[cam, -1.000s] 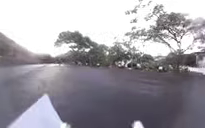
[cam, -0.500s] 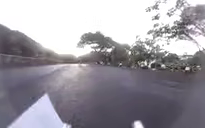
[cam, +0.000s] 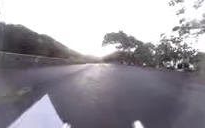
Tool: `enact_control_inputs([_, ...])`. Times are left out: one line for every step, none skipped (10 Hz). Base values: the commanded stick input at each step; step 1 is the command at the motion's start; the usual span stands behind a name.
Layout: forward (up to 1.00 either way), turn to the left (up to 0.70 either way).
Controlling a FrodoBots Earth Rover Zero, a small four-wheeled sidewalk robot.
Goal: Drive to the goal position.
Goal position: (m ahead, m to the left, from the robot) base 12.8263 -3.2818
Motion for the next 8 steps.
enact_control_inputs([0.5, 0.0])
enact_control_inputs([0.5, 0.0])
enact_control_inputs([0.5, 0.0])
enact_control_inputs([0.5, 0.0])
enact_control_inputs([0.5, 0.0])
enact_control_inputs([0.5, 0.0])
enact_control_inputs([0.5, 0.0])
enact_control_inputs([0.5, 0.0])
